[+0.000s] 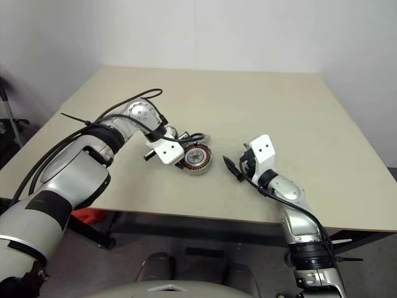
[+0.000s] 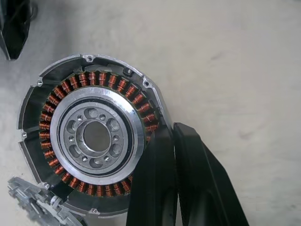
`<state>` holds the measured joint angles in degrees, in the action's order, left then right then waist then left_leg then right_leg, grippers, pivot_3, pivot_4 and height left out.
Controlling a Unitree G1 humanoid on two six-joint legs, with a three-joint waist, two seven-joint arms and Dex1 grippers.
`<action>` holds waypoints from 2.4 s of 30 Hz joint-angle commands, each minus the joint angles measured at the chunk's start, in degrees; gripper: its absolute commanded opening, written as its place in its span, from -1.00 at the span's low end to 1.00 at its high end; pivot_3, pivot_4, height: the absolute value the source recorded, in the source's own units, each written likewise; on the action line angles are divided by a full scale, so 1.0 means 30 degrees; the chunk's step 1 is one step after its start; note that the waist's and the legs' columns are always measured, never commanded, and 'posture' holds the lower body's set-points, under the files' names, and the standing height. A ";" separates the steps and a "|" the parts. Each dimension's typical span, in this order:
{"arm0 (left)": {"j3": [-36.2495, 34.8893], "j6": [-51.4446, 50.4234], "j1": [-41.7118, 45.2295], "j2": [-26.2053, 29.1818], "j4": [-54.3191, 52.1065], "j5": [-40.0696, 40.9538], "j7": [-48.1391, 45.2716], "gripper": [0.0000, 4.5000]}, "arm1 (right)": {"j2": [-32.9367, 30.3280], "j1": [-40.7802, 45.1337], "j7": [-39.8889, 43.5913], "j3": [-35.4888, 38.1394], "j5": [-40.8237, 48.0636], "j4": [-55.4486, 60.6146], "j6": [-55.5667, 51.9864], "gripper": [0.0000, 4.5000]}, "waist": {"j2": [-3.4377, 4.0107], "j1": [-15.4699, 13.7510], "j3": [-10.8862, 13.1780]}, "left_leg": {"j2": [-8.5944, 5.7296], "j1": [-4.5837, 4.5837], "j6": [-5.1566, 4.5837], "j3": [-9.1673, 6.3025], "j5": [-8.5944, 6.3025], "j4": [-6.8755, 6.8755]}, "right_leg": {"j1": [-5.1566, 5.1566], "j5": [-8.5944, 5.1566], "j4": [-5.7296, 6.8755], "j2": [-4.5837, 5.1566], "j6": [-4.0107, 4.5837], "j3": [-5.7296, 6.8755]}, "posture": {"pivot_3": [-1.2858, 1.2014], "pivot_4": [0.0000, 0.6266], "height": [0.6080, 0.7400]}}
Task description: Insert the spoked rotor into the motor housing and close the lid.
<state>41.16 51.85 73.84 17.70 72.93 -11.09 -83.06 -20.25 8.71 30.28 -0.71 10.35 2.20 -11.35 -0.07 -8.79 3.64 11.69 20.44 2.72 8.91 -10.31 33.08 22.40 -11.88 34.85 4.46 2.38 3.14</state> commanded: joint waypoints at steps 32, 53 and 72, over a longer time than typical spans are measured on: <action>-0.1146 -0.0968 0.1837 -0.3447 0.1521 -0.7490 0.9110 -0.99 | -0.0070 -0.1673 -0.1259 0.0413 -0.0037 0.2594 -0.0448 0.97 | -0.0006 -0.0110 0.0005 | -0.0006 0.0051 -0.0024 -0.0065 -0.0009 0.0009 | 0.0021 0.0002 -0.0012 0.0009 -0.0005 0.0021 | 0.03 -1.00 1.00; -0.2881 -0.0894 0.1097 -0.3163 0.1449 -0.6573 0.7489 -0.28 | -0.0102 -0.1575 -0.1246 0.0344 0.0069 0.2686 -0.0608 0.97 | -0.0006 -0.0086 0.0005 | -0.0009 0.0017 -0.0082 -0.0076 -0.0043 0.0008 | -0.0002 0.0001 -0.0015 0.0015 -0.0007 0.0023 | 0.03 -1.00 1.00; -1.2768 -1.1742 -0.4313 -0.1252 -0.5049 0.4487 0.3161 -0.28 | -0.1428 0.0504 -0.1531 0.2137 0.0324 0.1089 -0.2889 0.97 | 0.0005 0.0017 0.0006 | -0.0014 -0.0008 -0.0090 -0.0049 -0.0048 0.0002 | -0.0006 0.0002 0.0001 0.0032 0.0008 0.0023 | 0.03 -1.00 1.00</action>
<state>4.85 20.79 61.97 13.75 63.26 -1.06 -74.58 -23.67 8.27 26.06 3.88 10.55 4.85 -19.44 -0.06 -8.74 3.66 11.65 20.43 2.45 8.76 -10.45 33.08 22.39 -11.88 34.85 4.56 2.40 3.21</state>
